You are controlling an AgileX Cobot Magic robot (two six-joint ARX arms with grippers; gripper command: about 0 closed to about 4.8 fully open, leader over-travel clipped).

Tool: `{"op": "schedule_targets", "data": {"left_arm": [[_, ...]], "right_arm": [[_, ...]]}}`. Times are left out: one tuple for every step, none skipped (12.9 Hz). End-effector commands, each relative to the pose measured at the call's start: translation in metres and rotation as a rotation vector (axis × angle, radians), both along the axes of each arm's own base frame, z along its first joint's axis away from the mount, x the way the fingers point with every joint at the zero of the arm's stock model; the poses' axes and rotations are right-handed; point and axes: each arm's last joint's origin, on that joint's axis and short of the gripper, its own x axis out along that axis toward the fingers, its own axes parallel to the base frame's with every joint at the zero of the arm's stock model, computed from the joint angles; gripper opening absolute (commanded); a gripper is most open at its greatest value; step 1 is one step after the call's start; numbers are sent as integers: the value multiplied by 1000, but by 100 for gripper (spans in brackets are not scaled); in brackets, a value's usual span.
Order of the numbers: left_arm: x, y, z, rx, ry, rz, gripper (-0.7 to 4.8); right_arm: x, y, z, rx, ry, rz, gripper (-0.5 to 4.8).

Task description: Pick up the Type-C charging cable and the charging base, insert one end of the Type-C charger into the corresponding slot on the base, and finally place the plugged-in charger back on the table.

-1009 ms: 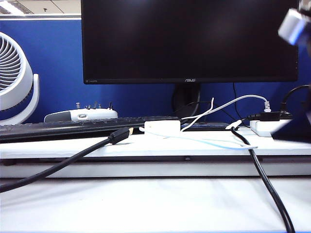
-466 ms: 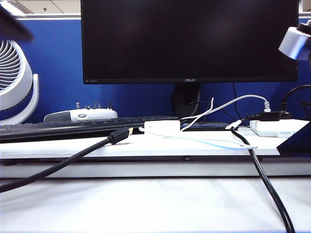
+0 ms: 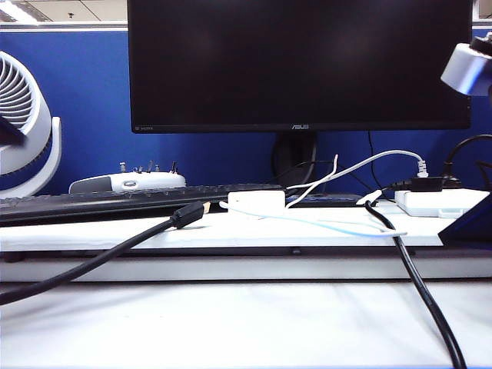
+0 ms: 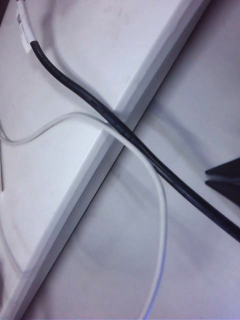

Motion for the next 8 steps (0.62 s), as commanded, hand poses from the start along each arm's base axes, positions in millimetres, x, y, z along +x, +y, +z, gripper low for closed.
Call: {"op": "schedule_targets", "data": {"left_arm": [[-2, 13, -8, -25, -79, 84, -5], [-3, 17, -10, -31, -95, 113, -5], [-3, 25, -13, -40, -106, 153, -5], [-3, 28, -15, -42, -108, 169, -5], [-2, 33, -22, -47, -115, 200, -4], [-3, 38, -28, -32, -88, 240, -4], [-4, 43, -32, -19, -57, 278, 0], [-3, 45, -34, -12, -39, 300, 5]], "right_arm": [[1, 1, 3, 17, -12, 1, -1], [1, 1, 3, 17, -13, 0, -1], [1, 1, 3, 17, -13, 1, -1], [1, 1, 3, 17, -12, 1, -1], [1, 1, 3, 17, -12, 1, -1], [1, 1, 3, 17, -12, 1, -1], [1, 1, 3, 17, -13, 1, -1], [1, 1, 3, 17, -12, 1, -1]]}}
